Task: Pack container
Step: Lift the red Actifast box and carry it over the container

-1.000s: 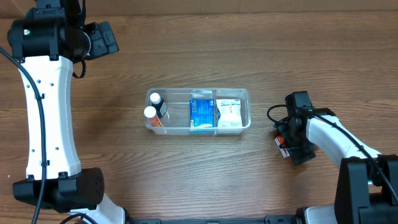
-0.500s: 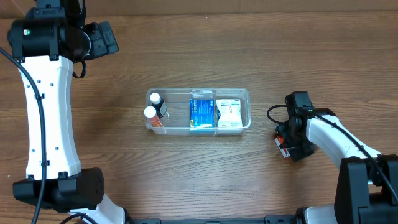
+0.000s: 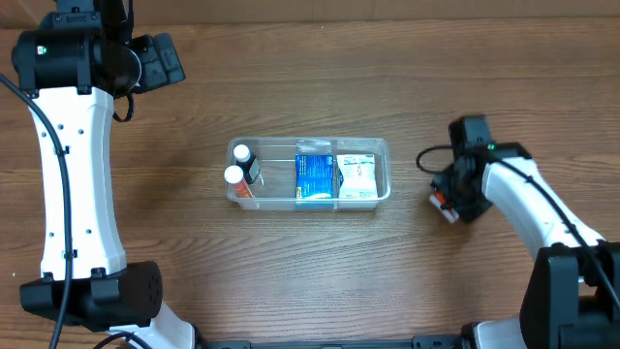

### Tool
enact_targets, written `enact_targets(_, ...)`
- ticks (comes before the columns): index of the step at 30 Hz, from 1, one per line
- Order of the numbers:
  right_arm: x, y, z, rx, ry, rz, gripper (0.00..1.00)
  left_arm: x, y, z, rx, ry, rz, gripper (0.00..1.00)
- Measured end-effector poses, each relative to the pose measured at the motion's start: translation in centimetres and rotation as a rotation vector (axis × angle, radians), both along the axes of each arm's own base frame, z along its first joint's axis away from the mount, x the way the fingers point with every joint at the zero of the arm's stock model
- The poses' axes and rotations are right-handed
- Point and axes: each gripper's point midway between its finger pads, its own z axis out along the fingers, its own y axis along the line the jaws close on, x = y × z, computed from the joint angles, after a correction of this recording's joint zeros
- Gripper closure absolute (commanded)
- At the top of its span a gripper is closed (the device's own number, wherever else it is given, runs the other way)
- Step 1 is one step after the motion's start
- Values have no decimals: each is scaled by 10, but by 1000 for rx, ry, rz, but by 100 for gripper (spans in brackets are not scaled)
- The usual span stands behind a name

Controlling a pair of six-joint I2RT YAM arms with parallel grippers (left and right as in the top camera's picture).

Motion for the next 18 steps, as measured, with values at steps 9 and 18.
enact_targets(9,65,59,104,7,-211,415,32,0,0,0,0,-2,0,3)
enact_targets(18,62,168,130,82,-332,818,31,0,0,0,0,-2,0,3)
